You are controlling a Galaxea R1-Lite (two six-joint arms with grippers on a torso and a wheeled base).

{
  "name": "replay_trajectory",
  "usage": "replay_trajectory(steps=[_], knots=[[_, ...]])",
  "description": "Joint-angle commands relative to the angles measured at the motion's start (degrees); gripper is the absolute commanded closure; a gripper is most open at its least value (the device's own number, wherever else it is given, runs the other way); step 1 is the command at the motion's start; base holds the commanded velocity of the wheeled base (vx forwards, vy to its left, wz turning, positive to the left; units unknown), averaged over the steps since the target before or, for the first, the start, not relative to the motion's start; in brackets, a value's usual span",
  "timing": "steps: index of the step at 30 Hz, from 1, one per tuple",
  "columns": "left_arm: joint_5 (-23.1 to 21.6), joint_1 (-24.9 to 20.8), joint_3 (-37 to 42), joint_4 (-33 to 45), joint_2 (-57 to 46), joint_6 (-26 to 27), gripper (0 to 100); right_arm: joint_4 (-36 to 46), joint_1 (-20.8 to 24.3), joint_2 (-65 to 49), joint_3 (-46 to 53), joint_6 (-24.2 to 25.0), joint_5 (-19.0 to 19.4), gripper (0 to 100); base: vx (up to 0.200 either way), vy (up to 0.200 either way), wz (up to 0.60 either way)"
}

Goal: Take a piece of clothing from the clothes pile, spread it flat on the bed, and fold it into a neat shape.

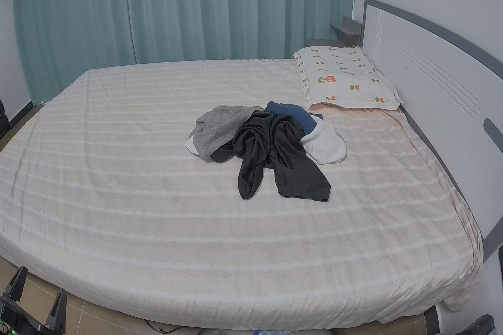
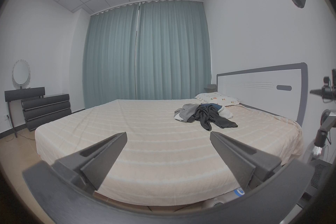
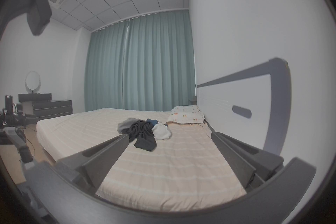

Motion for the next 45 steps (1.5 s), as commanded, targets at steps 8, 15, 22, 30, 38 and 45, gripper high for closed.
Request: replay_trajectory(steps=[8, 15, 22, 30, 38, 45], knots=[[0.01, 0.0, 0.84, 0.02, -1.01, 0.01, 0, -17.76, 6.4, 59.78, -6.96, 7.79, 2.92, 0, 0.0, 0.0, 0.0], [0.01, 0.0, 0.84, 0.02, -1.01, 0.01, 0, -25.23, 6.67, 89.84, -19.52, 10.33, 2.31, 0, 0.0, 0.0, 0.0], [0.01, 0.0, 0.84, 0.02, -1.01, 0.01, 0, -24.79, 9.21, 109.08, -37.8, 16.93, -0.33, 0, 0.0, 0.0, 0.0], [0.01, 0.0, 0.84, 0.02, -1.01, 0.01, 0, -24.26, 10.44, 125.78, -53.36, 21.23, -2.79, 0, 0.0, 0.0, 0.0], [0.01, 0.0, 0.84, 0.02, -1.01, 0.01, 0, -22.95, 14.84, 135.36, -64.88, 30.72, -4.55, 0, 0.0, 0.0, 0.0], [0.01, 0.0, 0.84, 0.02, -1.01, 0.01, 0, -16.88, 15.45, 139.76, -75.16, 33.27, -6.22, 0, 0.0, 0.0, 0.0]])
